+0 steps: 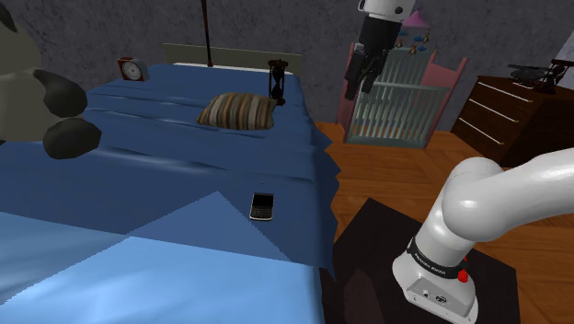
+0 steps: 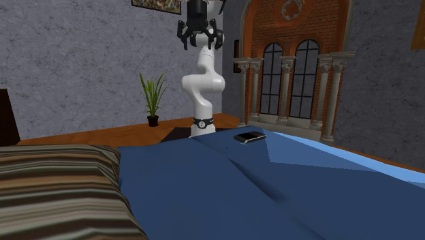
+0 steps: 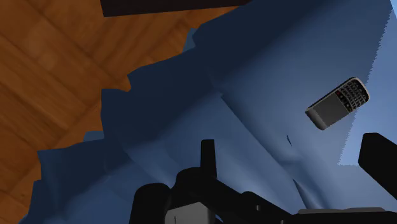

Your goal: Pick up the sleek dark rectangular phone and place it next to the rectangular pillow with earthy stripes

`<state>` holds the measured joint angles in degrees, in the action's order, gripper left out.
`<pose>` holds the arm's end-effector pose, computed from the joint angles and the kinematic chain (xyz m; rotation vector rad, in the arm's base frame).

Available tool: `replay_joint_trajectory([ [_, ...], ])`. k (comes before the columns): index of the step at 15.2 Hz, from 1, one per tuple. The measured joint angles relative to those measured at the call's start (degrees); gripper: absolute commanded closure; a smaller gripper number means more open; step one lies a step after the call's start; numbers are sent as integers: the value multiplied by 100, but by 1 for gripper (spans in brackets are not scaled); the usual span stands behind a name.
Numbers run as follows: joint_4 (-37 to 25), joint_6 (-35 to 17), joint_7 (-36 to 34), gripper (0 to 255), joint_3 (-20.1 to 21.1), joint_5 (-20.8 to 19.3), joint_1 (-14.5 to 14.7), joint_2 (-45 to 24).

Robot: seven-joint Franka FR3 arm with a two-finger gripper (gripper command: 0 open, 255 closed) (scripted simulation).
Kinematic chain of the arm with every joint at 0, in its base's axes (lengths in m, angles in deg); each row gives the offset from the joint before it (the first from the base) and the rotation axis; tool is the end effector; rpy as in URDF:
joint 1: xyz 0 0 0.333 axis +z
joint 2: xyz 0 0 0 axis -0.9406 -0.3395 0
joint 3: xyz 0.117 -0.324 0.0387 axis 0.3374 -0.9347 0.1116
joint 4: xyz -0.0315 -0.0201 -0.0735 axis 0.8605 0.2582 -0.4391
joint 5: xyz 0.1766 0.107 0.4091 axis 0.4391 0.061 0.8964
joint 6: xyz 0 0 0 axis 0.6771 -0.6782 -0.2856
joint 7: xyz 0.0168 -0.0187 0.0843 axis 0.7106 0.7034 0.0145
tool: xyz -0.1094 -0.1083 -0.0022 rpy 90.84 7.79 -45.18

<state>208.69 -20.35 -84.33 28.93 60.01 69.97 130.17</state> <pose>0.3448 0.0260 0.6219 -3.1293 0.0329 -0.1524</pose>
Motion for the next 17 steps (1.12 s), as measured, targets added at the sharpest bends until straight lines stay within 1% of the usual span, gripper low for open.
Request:
replay_joint_trajectory([
  [2,59,-53,-84,0,39,30,-14,-2],
  [5,380,-392,-638,0,353,252,-58,-59],
  [7,632,-716,-1040,0,581,411,-95,-159],
  [12,996,-1408,-2020,0,1120,772,-196,-528],
  [15,1189,-1924,-2660,0,1518,999,-240,-863],
  [17,1187,-2236,-3054,0,1745,1095,-310,-1179],
])
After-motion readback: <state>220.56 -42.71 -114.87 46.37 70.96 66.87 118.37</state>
